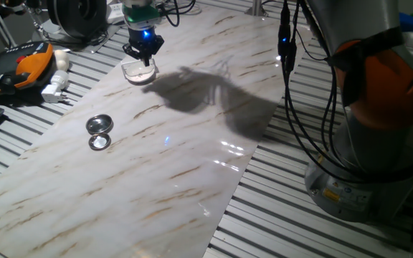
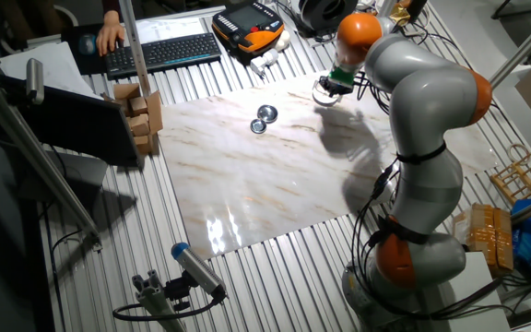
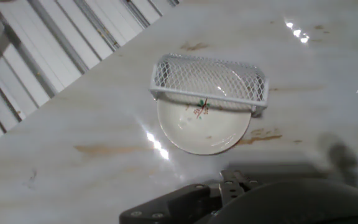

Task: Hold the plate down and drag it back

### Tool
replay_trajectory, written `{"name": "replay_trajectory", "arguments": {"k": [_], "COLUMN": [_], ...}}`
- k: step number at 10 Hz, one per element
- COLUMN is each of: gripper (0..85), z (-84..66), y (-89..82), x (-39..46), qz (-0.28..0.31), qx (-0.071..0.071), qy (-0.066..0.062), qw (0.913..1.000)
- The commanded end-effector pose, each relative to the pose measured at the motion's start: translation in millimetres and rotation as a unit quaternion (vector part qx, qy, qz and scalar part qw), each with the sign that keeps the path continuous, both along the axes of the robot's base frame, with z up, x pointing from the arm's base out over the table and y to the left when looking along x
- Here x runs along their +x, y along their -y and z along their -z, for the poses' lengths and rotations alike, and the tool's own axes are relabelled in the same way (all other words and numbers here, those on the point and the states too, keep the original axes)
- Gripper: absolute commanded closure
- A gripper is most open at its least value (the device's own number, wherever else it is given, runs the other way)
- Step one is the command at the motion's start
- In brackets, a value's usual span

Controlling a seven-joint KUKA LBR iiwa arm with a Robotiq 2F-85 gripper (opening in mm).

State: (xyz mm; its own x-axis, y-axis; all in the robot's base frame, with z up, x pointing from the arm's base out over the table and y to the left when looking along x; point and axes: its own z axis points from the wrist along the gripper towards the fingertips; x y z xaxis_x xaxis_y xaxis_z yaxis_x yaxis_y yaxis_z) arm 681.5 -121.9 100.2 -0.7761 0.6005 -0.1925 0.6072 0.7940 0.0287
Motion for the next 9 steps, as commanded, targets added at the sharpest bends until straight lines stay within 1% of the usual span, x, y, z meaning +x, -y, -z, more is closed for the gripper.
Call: {"name": "replay_trajectory", "arguments": {"k": [1,2,3,5,6,7,8,9], "gripper": [85.0,85.0,85.0,85.0,85.0,85.0,85.0,85.0], "z": [1.8,2.5,2.5,2.5,2.5,2.5,2.5,2.5], "y": [0.0,0.0,0.0,0.0,0.0,0.0,0.0,0.0], "x": [0.7,0.8,0.8,0.8,0.8,0.8,0.8,0.8], "qz": [0.000,-0.004,-0.003,-0.001,-0.003,-0.002,-0.002,-0.006], "qx": [0.001,0.005,0.014,0.008,0.005,-0.002,-0.006,-0.004], "qy": [0.001,0.000,-0.005,-0.019,-0.030,-0.036,-0.037,-0.037], "qw": [1.0000,1.0000,0.9999,0.9998,0.9995,0.9993,0.9993,0.9993]}}
